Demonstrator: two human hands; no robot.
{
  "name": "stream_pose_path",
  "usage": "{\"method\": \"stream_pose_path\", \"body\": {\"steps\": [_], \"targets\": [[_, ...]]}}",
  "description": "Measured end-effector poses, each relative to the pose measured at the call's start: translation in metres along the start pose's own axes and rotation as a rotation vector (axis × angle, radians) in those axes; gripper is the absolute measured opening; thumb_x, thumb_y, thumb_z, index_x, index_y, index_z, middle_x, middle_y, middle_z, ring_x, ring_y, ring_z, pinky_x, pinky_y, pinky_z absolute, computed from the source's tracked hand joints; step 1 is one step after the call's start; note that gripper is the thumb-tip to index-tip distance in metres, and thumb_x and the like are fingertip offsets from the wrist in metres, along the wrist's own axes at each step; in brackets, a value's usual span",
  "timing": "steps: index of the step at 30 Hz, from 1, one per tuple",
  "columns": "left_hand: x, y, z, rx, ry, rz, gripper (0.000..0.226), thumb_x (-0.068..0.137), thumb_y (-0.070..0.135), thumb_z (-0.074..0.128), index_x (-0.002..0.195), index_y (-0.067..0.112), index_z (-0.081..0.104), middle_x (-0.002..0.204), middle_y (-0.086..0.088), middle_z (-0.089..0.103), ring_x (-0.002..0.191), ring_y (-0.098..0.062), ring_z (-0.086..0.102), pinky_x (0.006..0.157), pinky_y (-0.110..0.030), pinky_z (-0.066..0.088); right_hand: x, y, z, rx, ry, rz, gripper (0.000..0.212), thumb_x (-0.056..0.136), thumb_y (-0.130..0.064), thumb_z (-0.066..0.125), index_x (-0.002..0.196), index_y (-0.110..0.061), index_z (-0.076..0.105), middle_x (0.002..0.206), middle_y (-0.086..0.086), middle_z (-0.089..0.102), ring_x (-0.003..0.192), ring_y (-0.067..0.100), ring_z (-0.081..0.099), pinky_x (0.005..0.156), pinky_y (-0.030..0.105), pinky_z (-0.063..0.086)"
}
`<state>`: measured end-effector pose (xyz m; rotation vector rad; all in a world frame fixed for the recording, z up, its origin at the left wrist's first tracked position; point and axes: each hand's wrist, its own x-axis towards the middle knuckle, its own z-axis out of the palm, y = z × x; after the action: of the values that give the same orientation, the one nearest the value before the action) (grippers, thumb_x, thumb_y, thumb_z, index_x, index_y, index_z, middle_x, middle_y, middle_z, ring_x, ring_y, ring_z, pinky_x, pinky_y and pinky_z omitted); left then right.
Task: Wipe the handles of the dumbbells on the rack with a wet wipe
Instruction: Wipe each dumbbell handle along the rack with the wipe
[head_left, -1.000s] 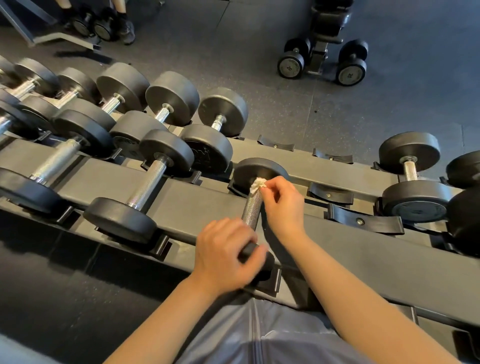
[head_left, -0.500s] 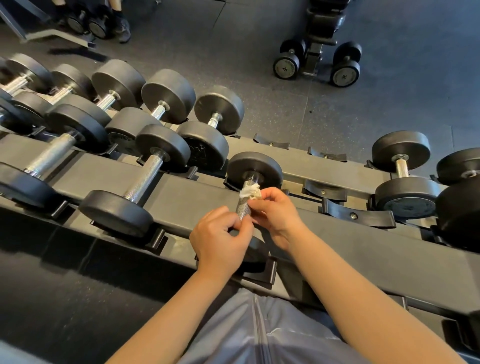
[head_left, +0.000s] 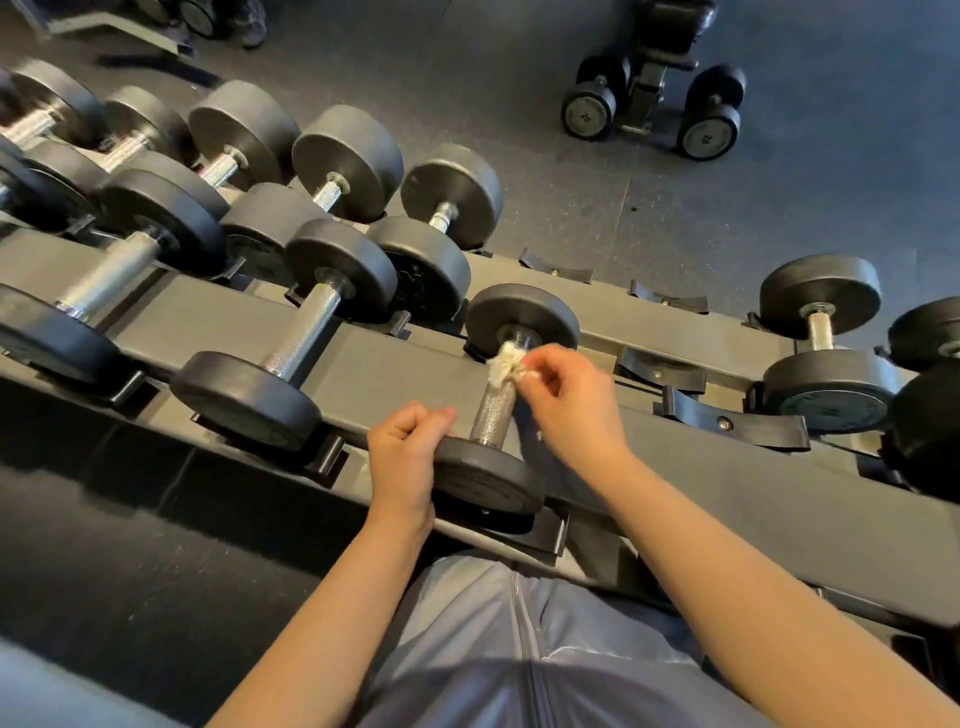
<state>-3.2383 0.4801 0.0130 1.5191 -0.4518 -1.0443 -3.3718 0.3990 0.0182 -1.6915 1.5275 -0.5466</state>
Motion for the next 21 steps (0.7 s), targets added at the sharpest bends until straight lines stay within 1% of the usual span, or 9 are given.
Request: {"method": "stream_pose_path", "body": {"steps": [2, 4, 7, 10, 12, 14, 16, 18, 21], "targets": [[-0.001, 0.001, 0.001, -0.001, -0.036, -0.014, 0.04, 0.072, 0.013, 0.066, 0.043, 0.021, 0.04, 0.048, 0.003, 0.03, 0.052, -0.014, 0.03, 0.053, -0.028, 0.029, 0.017, 0.002, 0.0, 0.01, 0.115, 0.025, 0.012, 0.09, -0.014, 0.059, 0.095, -0.017, 0.069, 0.087, 0.0, 0.064, 0.08, 0.016, 0.06, 0.074, 0.031, 0.049], [-0.001, 0.001, 0.003, -0.008, -0.039, -0.034, 0.041, 0.075, 0.009, 0.067, 0.046, 0.017, 0.039, 0.049, 0.002, 0.029, 0.052, -0.015, 0.029, 0.053, -0.028, 0.028, 0.022, 0.005, 0.001, 0.025, 0.144, 0.048, 0.012, 0.091, -0.014, 0.058, 0.094, -0.017, 0.069, 0.082, 0.0, 0.066, 0.075, 0.015, 0.06, 0.072, 0.029, 0.051], [0.003, -0.001, 0.002, -0.037, -0.022, -0.082, 0.045, 0.084, -0.004, 0.06, 0.05, 0.013, 0.037, 0.048, 0.002, 0.029, 0.05, -0.014, 0.03, 0.052, -0.027, 0.029, -0.001, 0.01, 0.004, 0.066, -0.005, 0.075, 0.009, 0.091, -0.014, 0.058, 0.086, -0.018, 0.064, 0.073, -0.002, 0.06, 0.063, 0.005, 0.052, 0.06, 0.017, 0.042], [0.003, -0.001, 0.004, -0.031, -0.029, -0.096, 0.044, 0.084, -0.004, 0.059, 0.049, 0.012, 0.037, 0.046, 0.005, 0.03, 0.047, -0.01, 0.031, 0.048, -0.024, 0.03, -0.033, 0.017, 0.0, 0.291, -0.254, 0.135, 0.018, 0.087, -0.007, 0.065, 0.077, -0.022, 0.062, 0.069, -0.003, 0.057, 0.062, 0.004, 0.049, 0.064, 0.02, 0.043], [0.002, -0.002, 0.007, -0.004, -0.062, -0.104, 0.049, 0.085, -0.004, 0.059, 0.045, 0.017, 0.04, 0.045, 0.006, 0.032, 0.046, -0.009, 0.032, 0.046, -0.021, 0.032, -0.038, 0.018, -0.006, 0.367, -0.32, 0.138, 0.018, 0.084, -0.005, 0.068, 0.077, -0.021, 0.062, 0.073, -0.001, 0.059, 0.066, 0.008, 0.051, 0.067, 0.023, 0.045], [0.002, 0.0, 0.01, 0.002, -0.073, -0.111, 0.056, 0.086, -0.004, 0.058, 0.039, 0.022, 0.041, 0.044, 0.007, 0.031, 0.044, -0.007, 0.031, 0.044, -0.02, 0.031, -0.034, 0.016, -0.011, 0.317, -0.346, 0.084, 0.018, 0.082, -0.007, 0.071, 0.077, -0.022, 0.062, 0.075, 0.0, 0.061, 0.068, 0.01, 0.051, 0.065, 0.022, 0.044], [0.003, 0.001, 0.009, 0.012, -0.077, -0.111, 0.057, 0.086, -0.004, 0.057, 0.038, 0.022, 0.041, 0.044, 0.008, 0.032, 0.044, -0.006, 0.031, 0.045, -0.02, 0.031, -0.028, 0.014, -0.012, 0.294, -0.335, 0.06, 0.016, 0.081, -0.008, 0.072, 0.076, -0.02, 0.063, 0.074, 0.004, 0.062, 0.067, 0.014, 0.052, 0.064, 0.026, 0.046], [0.002, 0.002, 0.008, 0.025, -0.077, -0.099, 0.054, 0.088, -0.002, 0.057, 0.042, 0.022, 0.042, 0.044, 0.008, 0.033, 0.045, -0.007, 0.033, 0.046, -0.02, 0.033, -0.02, 0.014, -0.009, 0.286, -0.259, 0.067, 0.009, 0.083, -0.012, 0.071, 0.079, -0.016, 0.064, 0.075, 0.008, 0.063, 0.068, 0.017, 0.056, 0.068, 0.034, 0.051], [-0.001, 0.004, 0.008, 0.06, -0.076, -0.089, 0.043, 0.091, 0.004, 0.056, 0.051, 0.013, 0.044, 0.046, 0.005, 0.037, 0.048, -0.009, 0.038, 0.05, -0.023, 0.036, 0.002, 0.011, -0.006, 0.225, -0.072, 0.075, 0.008, 0.085, -0.02, 0.069, 0.079, -0.021, 0.064, 0.072, -0.001, 0.062, 0.07, 0.014, 0.06, 0.071, 0.035, 0.053]]}}
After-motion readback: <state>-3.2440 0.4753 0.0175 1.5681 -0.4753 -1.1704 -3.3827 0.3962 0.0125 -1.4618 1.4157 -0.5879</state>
